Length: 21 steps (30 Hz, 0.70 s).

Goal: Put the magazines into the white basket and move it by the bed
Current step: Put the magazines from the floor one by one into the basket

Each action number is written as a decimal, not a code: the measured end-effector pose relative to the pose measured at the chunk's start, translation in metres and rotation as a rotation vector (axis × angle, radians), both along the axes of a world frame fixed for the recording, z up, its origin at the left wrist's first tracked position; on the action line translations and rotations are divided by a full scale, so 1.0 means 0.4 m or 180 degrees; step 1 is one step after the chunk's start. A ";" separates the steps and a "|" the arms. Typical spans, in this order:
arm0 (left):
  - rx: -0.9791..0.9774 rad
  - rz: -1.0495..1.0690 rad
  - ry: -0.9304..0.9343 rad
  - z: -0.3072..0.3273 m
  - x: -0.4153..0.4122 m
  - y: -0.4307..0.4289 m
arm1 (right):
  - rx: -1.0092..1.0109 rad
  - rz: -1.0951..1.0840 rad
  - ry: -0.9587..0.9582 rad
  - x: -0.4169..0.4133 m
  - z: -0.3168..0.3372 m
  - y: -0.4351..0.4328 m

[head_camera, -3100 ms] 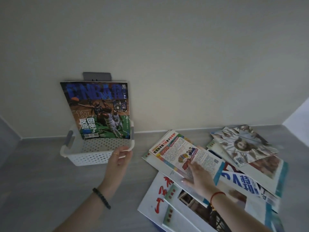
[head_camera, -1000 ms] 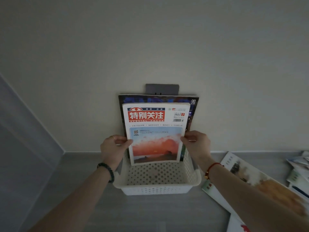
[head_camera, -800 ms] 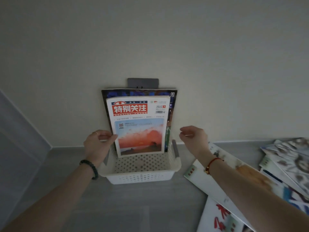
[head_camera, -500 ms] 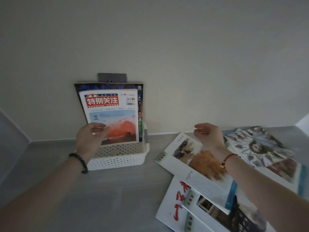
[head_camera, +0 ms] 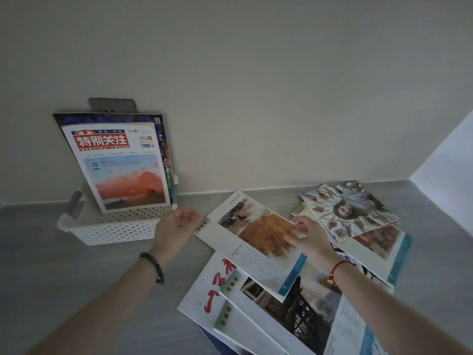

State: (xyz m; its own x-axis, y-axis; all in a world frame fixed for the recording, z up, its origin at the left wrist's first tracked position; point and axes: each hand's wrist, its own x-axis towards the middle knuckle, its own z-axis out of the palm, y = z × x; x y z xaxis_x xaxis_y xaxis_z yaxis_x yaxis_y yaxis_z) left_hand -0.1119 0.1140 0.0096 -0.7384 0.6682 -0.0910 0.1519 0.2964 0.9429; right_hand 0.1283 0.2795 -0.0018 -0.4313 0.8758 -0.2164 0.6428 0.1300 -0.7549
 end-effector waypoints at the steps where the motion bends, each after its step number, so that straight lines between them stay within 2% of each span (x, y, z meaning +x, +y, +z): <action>1: -0.0059 0.0020 -0.0099 -0.019 0.023 0.006 | -0.0002 0.0192 -0.0176 0.003 -0.020 -0.010; 5: -0.0287 0.0051 -0.0732 -0.085 0.098 0.014 | 0.0036 0.0968 -0.0898 -0.012 -0.091 -0.051; 7: -0.0385 0.0016 -0.0998 -0.111 0.125 0.008 | 0.0315 0.1401 -0.1382 -0.033 -0.126 -0.079; 9: -0.0520 0.0059 -0.0962 -0.135 0.142 0.000 | 0.0679 0.1710 -0.1768 -0.053 -0.157 -0.109; 12: -0.0577 0.0180 -0.0928 -0.154 0.157 -0.008 | 0.1069 0.1721 -0.2007 -0.070 -0.169 -0.133; 16: -0.0591 0.0224 -0.0980 -0.159 0.156 -0.023 | 0.1290 0.1747 -0.2471 -0.094 -0.137 -0.148; 19: -0.0579 0.0350 -0.1031 -0.162 0.147 -0.036 | 0.1430 0.2048 -0.2858 -0.123 -0.118 -0.179; 21: -0.0606 0.0279 -0.1065 -0.159 0.138 -0.046 | 0.1617 0.2277 -0.2638 -0.129 -0.115 -0.187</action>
